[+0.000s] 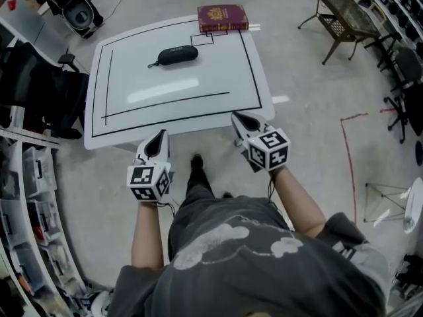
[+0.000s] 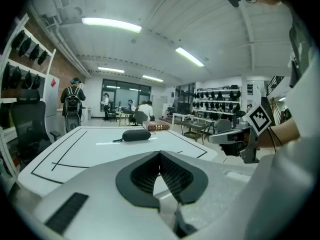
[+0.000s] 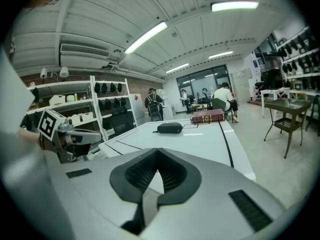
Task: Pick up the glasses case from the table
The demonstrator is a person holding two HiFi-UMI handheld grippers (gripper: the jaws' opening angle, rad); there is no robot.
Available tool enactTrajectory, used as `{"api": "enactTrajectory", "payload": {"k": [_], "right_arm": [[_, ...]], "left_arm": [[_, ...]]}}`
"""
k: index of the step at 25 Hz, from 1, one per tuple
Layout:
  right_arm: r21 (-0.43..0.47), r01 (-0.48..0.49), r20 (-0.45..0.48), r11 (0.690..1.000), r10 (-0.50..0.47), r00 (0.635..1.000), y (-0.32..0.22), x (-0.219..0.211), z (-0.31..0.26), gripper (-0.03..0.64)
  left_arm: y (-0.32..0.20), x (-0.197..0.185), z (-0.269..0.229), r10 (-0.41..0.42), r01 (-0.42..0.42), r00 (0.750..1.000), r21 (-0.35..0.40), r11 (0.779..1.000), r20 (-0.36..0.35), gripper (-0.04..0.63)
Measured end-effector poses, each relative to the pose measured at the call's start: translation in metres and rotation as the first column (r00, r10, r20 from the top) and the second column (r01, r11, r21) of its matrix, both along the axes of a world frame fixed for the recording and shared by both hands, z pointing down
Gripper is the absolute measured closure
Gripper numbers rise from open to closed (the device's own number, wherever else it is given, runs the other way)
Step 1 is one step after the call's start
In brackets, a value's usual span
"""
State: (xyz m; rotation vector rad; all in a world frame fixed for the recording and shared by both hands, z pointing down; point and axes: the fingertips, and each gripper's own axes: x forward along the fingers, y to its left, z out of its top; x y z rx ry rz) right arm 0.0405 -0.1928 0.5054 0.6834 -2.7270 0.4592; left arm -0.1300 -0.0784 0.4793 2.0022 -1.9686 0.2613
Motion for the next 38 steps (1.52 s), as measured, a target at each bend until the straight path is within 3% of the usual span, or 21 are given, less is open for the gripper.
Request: {"api": "enactTrajectory", "payload": {"k": [12, 18, 21, 25, 29, 33, 38], "right_arm": [[0.014, -0.103, -0.05, 0.995, 0.104, 0.993, -0.101, -0.072, -0.004, 0.617], [0.01, -0.136, -0.08, 0.991, 0.136, 0.987, -0.133, -0.102, -0.003, 0.617], [0.016, -0.153, -0.097, 0.988, 0.154, 0.983, -0.148, -0.113, -0.001, 0.617], [0.008, -0.19, -0.12, 0.982, 0.19, 0.974, -0.168, -0.121, 0.004, 0.617], [-0.003, -0.23, -0.147, 0.973, 0.227, 0.963, -0.183, -0.123, 0.011, 0.617], [-0.014, -0.258, -0.168, 0.966, 0.252, 0.953, -0.195, -0.124, 0.017, 0.617], [-0.022, -0.292, -0.19, 0.956, 0.283, 0.94, -0.203, -0.121, 0.024, 0.617]], "left_arm": [[-0.127, -0.078, 0.0, 0.161, -0.161, 0.987, -0.009, 0.987, -0.02, 0.592], [-0.176, -0.109, 0.003, 0.238, -0.237, 0.971, -0.037, 0.971, 0.016, 0.588], [-0.201, -0.12, 0.008, 0.301, -0.3, 0.953, -0.053, 0.953, 0.027, 0.536], [-0.233, -0.126, 0.02, 0.415, -0.407, 0.907, -0.102, 0.908, 0.067, 0.397], [-0.259, -0.125, 0.042, 0.545, -0.51, 0.821, -0.209, 0.834, 0.171, 0.267], [-0.282, -0.124, 0.064, 0.643, -0.572, 0.72, -0.302, 0.762, 0.26, 0.222], [-0.303, -0.121, 0.083, 0.703, -0.606, 0.66, -0.365, 0.706, 0.265, 0.215]]}}
